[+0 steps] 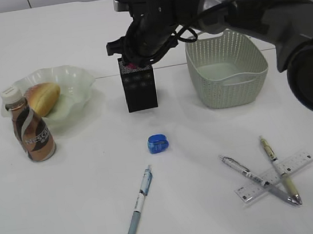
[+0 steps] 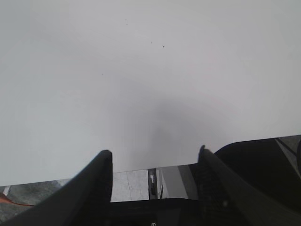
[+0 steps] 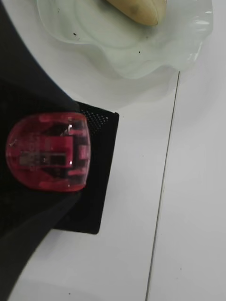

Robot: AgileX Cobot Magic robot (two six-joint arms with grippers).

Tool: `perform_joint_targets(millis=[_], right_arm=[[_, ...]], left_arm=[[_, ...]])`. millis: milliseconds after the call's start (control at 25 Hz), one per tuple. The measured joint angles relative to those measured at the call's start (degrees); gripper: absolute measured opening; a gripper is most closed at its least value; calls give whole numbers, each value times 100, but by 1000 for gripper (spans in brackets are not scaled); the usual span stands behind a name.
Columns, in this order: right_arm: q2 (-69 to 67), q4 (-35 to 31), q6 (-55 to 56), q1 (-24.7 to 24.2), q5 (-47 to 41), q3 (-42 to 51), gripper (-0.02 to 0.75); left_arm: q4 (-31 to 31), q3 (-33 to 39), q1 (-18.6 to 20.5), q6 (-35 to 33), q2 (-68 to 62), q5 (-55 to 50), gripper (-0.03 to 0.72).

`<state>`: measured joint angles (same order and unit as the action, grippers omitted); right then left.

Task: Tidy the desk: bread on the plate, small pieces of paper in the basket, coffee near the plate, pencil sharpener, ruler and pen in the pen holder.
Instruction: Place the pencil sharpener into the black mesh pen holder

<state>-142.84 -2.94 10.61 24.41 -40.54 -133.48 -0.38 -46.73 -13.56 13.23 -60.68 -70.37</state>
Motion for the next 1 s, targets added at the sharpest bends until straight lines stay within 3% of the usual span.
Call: perform_joint_targets(millis=[440,840,1000], right_arm=[[0,-33,0,0,-117,-25,391],[180,-33,-575,0,-2827,-1405,388],[189,-127,-589,0,-3077,-1551,386]], left_arm=[[0,0,0,0,0,0,416],[38,0,0,0,0,0,416],[38,0,0,0,0,0,416]])
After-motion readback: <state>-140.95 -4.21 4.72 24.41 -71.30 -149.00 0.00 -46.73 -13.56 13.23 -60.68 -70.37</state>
